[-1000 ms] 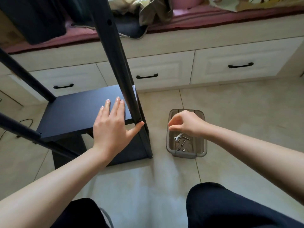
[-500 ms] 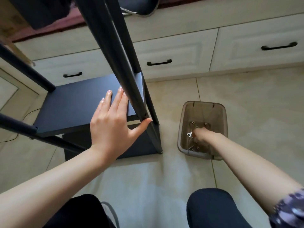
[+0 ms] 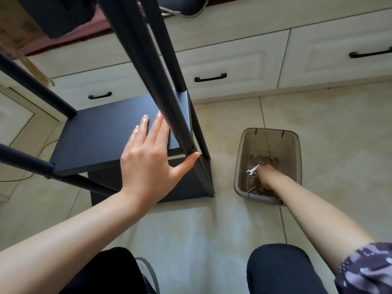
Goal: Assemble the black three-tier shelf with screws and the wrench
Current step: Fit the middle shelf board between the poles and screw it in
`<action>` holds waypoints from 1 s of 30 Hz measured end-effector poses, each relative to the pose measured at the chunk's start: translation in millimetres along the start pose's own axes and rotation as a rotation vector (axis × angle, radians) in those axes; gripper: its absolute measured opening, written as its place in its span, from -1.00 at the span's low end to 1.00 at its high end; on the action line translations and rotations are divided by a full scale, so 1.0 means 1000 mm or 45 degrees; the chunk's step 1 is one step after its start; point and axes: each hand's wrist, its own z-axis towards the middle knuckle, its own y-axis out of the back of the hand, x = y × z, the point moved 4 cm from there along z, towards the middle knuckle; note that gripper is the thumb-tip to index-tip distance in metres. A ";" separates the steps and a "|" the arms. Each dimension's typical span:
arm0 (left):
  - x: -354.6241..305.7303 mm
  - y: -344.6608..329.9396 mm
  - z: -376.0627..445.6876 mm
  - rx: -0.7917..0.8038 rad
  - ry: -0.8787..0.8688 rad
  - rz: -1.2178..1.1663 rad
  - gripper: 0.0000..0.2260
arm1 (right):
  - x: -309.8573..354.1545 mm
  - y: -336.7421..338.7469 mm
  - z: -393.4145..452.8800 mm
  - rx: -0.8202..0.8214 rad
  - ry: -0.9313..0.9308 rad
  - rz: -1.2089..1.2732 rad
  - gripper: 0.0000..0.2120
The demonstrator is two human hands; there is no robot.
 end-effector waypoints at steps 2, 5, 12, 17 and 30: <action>0.000 0.000 0.000 -0.006 -0.003 -0.005 -0.23 | 0.000 -0.001 -0.002 -0.012 0.006 -0.022 -0.57; 0.001 -0.001 0.000 -0.008 -0.010 0.000 -0.24 | 0.001 -0.003 -0.001 -0.025 0.052 -0.023 -0.59; 0.001 0.000 0.000 0.003 -0.004 0.001 -0.23 | 0.001 -0.004 0.001 0.003 0.090 -0.048 -0.60; -0.001 0.002 -0.001 0.091 0.024 0.007 -0.19 | -0.012 0.000 -0.006 0.001 0.067 -0.003 -0.64; -0.002 0.004 -0.001 0.165 0.085 -0.100 -0.16 | 0.037 0.084 -0.150 -0.383 0.493 0.566 -0.77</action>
